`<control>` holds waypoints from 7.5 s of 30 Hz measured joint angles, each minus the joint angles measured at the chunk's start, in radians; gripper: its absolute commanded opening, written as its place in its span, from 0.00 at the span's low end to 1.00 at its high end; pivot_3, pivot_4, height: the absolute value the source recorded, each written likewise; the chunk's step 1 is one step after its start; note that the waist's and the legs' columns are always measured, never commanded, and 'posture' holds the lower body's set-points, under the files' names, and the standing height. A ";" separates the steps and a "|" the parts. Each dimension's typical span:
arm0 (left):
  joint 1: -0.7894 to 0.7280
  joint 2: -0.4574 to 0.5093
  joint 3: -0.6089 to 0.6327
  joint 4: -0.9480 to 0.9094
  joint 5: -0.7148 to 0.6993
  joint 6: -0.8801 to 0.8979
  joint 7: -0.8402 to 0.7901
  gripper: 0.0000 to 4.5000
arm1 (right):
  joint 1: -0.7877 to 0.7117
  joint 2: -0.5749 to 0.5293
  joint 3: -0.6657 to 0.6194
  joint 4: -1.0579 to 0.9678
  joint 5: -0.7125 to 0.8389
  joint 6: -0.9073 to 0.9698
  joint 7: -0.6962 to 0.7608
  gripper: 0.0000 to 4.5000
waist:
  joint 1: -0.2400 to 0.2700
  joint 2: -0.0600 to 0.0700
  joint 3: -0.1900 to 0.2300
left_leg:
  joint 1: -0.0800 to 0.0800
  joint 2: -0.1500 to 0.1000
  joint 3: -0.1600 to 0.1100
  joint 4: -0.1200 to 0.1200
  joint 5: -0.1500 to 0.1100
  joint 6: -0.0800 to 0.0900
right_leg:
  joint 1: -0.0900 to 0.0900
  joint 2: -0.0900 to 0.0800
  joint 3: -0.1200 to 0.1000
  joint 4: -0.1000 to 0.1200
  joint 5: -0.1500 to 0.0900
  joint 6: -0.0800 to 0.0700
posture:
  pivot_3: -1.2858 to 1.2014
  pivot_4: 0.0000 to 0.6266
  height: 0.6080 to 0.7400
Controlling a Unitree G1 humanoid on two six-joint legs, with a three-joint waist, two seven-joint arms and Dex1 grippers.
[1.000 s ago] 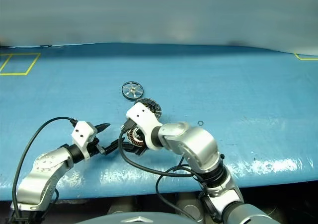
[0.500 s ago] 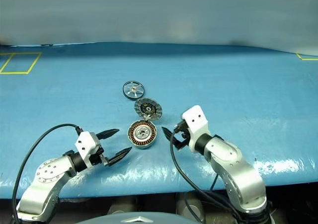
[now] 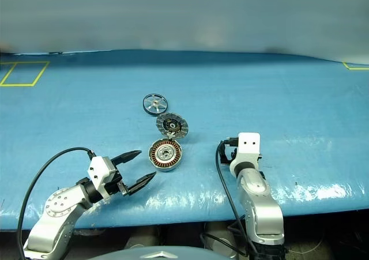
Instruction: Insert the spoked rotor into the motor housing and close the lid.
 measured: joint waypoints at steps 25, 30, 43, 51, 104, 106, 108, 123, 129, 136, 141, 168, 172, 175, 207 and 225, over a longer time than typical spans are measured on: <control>-0.003 -0.010 -0.008 0.007 -0.001 -0.009 0.007 1.00 | -0.056 0.052 -0.012 0.165 -0.051 -0.066 -0.077 0.15 | -0.001 -0.001 -0.002 | 0.014 0.000 0.000 0.000 0.000 0.000 | 0.014 0.000 0.000 -0.001 -0.003 -0.001 | 0.52 0.24 1.00; -0.004 -0.011 -0.007 0.015 -0.002 -0.009 0.007 1.00 | -0.036 0.028 0.011 0.130 -0.058 -0.038 -0.062 0.15 | 0.000 -0.001 -0.002 | 0.014 0.000 0.000 -0.001 0.000 0.000 | 0.013 0.000 0.000 -0.001 -0.003 -0.001 | 0.52 0.24 1.00; 0.003 -0.018 0.000 0.037 0.001 -0.033 0.022 1.00 | -0.065 -0.292 0.242 -0.258 0.084 0.253 0.307 0.15 | -0.004 0.001 0.000 | 0.013 0.001 0.000 -0.001 0.000 0.000 | 0.013 0.001 0.000 -0.001 -0.003 -0.001 | 0.52 0.24 1.00; -0.002 -0.022 -0.004 0.038 0.005 -0.051 0.035 1.00 | -0.217 -0.226 0.379 -0.209 0.120 0.254 0.337 0.15 | 0.000 0.000 0.000 | 0.012 0.000 -0.001 -0.002 0.000 0.001 | 0.012 0.000 -0.001 -0.002 -0.002 0.000 | 0.52 0.24 1.00; 0.001 -0.037 -0.009 0.038 0.010 -0.054 0.061 1.00 | -0.221 -0.087 0.460 0.053 0.084 0.161 0.302 0.31 | -0.002 0.000 0.000 | 0.012 0.001 -0.001 -0.002 -0.001 0.001 | 0.012 0.000 -0.001 -0.002 -0.002 0.000 | 0.52 0.24 1.00; 0.001 -0.037 -0.009 0.038 0.010 -0.054 0.061 1.00 | -0.221 -0.086 0.464 0.053 0.084 0.156 0.303 0.44 | -0.002 0.000 0.000 | 0.012 0.001 -0.001 -0.002 -0.001 0.001 | 0.012 0.000 -0.001 -0.002 -0.002 0.000 | 0.52 0.24 1.00; 0.002 -0.037 -0.009 0.038 0.010 -0.054 0.061 1.00 | -0.221 -0.084 0.470 0.052 0.084 0.154 0.304 0.58 | -0.001 0.000 0.000 | 0.012 0.001 -0.001 -0.002 0.000 0.001 | 0.012 0.000 -0.001 -0.002 -0.002 0.000 | 0.52 0.24 1.00; -0.004 -0.036 -0.009 0.040 0.010 -0.053 0.056 1.00 | -0.212 -0.077 0.403 -0.111 0.157 0.298 0.290 0.50 | -0.003 0.001 0.000 | 0.012 0.001 -0.001 -0.003 -0.001 0.001 | 0.011 0.001 -0.001 -0.002 -0.003 0.000 | 0.52 0.24 1.00; -0.004 -0.037 -0.010 0.040 0.013 -0.053 0.056 1.00 | -0.274 -0.008 0.398 -0.087 0.147 0.388 0.211 0.06 | -0.004 0.001 0.000 | 0.012 0.001 -0.002 -0.004 -0.001 0.001 | 0.010 0.001 -0.002 -0.002 -0.002 0.000 | 0.52 0.24 1.00; 0.005 -0.036 -0.009 0.040 0.014 -0.053 0.066 1.00 | -0.292 -0.003 0.415 -0.032 0.128 0.427 0.181 0.01 | -0.004 0.001 0.000 | 0.011 0.001 -0.002 -0.005 -0.001 0.001 | 0.009 0.000 -0.002 -0.002 -0.002 0.000 | 0.52 0.24 1.00; 0.015 -0.036 -0.009 0.040 0.014 -0.053 0.074 1.00 | -0.292 -0.012 0.420 -0.032 0.124 0.428 0.183 0.01 | -0.005 0.001 0.000 | 0.011 0.001 -0.002 -0.005 -0.001 0.000 | 0.009 0.000 -0.002 -0.002 -0.002 0.000 | 0.52 0.24 1.00; 0.019 -0.036 -0.009 0.040 0.014 -0.052 0.076 1.00 | -0.281 -0.019 0.456 -0.005 0.124 0.406 0.211 0.01 | -0.006 0.001 0.000 | 0.011 0.001 -0.001 -0.005 -0.001 0.000 | 0.009 0.000 -0.002 -0.002 -0.002 0.000 | 0.52 0.24 1.00; 0.018 -0.036 -0.009 0.040 0.014 -0.051 0.076 1.00 | -0.274 -0.022 0.459 0.005 0.124 0.377 0.213 0.01 | -0.006 0.001 0.000 | 0.011 0.001 -0.001 -0.005 -0.001 0.000 | 0.009 0.000 -0.002 -0.002 -0.002 0.000 | 0.52 0.24 1.00; 0.018 -0.036 -0.009 0.040 0.014 -0.050 0.076 1.00 | -0.271 -0.022 0.459 0.008 0.122 0.367 0.211 0.01 | -0.006 0.001 0.000 | 0.011 0.001 -0.001 -0.005 -0.001 0.000 | 0.009 0.000 -0.002 -0.002 -0.002 0.000 | 0.52 0.24 1.00; 0.014 -0.004 0.015 0.040 -0.002 -0.044 0.051 1.00 | -0.278 -0.006 0.353 -0.111 0.235 0.464 0.273 0.01 | -0.006 0.001 0.000 | 0.010 0.001 -0.002 -0.005 -0.001 0.001 | 0.009 0.000 -0.002 -0.002 -0.002 0.000 | 0.52 0.24 1.00; -0.508 0.140 0.064 0.309 0.005 0.231 0.055 1.00 | -0.058 -0.240 0.307 -0.207 0.275 0.132 0.401 0.01 | -0.002 -0.001 0.002 | 0.010 0.000 -0.003 -0.005 0.000 0.000 | 0.009 0.001 -0.003 -0.002 -0.002 0.002 | 0.52 0.24 1.00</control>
